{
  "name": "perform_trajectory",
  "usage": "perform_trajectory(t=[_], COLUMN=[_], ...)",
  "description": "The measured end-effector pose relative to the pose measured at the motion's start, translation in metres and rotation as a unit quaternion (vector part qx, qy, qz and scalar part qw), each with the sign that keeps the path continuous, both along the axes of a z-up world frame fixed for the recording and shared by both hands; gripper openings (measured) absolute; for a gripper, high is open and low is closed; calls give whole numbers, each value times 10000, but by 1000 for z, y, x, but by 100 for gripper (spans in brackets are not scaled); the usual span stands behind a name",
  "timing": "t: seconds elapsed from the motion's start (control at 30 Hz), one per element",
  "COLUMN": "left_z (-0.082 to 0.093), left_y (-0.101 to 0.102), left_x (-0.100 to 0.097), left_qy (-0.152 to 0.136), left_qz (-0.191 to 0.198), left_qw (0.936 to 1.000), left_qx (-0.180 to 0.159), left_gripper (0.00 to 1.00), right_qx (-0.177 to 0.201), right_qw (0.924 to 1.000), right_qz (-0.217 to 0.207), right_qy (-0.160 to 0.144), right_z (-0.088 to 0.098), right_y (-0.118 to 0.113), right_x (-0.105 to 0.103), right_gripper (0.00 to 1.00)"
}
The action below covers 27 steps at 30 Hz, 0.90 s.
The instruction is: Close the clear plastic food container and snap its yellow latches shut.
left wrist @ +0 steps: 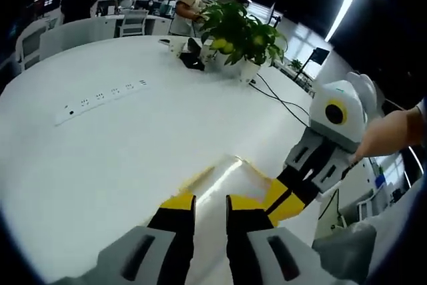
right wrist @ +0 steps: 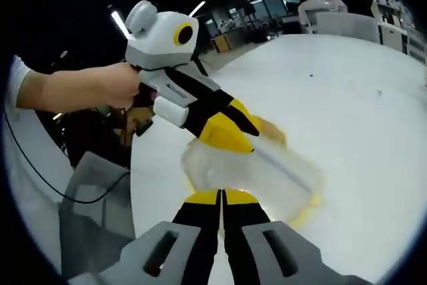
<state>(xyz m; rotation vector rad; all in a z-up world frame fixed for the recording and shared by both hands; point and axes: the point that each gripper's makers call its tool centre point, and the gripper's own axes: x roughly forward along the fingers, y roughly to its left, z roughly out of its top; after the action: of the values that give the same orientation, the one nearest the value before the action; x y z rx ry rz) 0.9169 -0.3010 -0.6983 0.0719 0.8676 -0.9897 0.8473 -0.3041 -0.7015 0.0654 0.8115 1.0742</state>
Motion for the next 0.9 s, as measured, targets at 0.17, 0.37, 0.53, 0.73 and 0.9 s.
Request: perform_trajectory(t=[0.17,0.37,0.53,0.73,0.9], left_z=[-1,-1,-1,-2,-2], left_y=[1,1,1,1,1], left_x=[0,-2,-2,-3,-4], left_qy=[-20,-103,-97,-109,-90], left_qz=[-47,-162,-175,-205,-270], left_qw=[10000,9996,9996,9994,9993], left_qx=[78,202,200,243,241], left_gripper=[8,8,7,6,7], right_qx=[-74,-194,-535,-622,-524], right_qw=[9999,9991,9922,9904,9872], right_qz=[79,306,767,861,1150], right_qy=[-1,-221,-820,-887,-976], right_z=[0,0,-1,-2,0], right_y=[-1,2,4,4,10], right_x=[-1,0,-1,2,-5], right_gripper=[0,0,0,0,5])
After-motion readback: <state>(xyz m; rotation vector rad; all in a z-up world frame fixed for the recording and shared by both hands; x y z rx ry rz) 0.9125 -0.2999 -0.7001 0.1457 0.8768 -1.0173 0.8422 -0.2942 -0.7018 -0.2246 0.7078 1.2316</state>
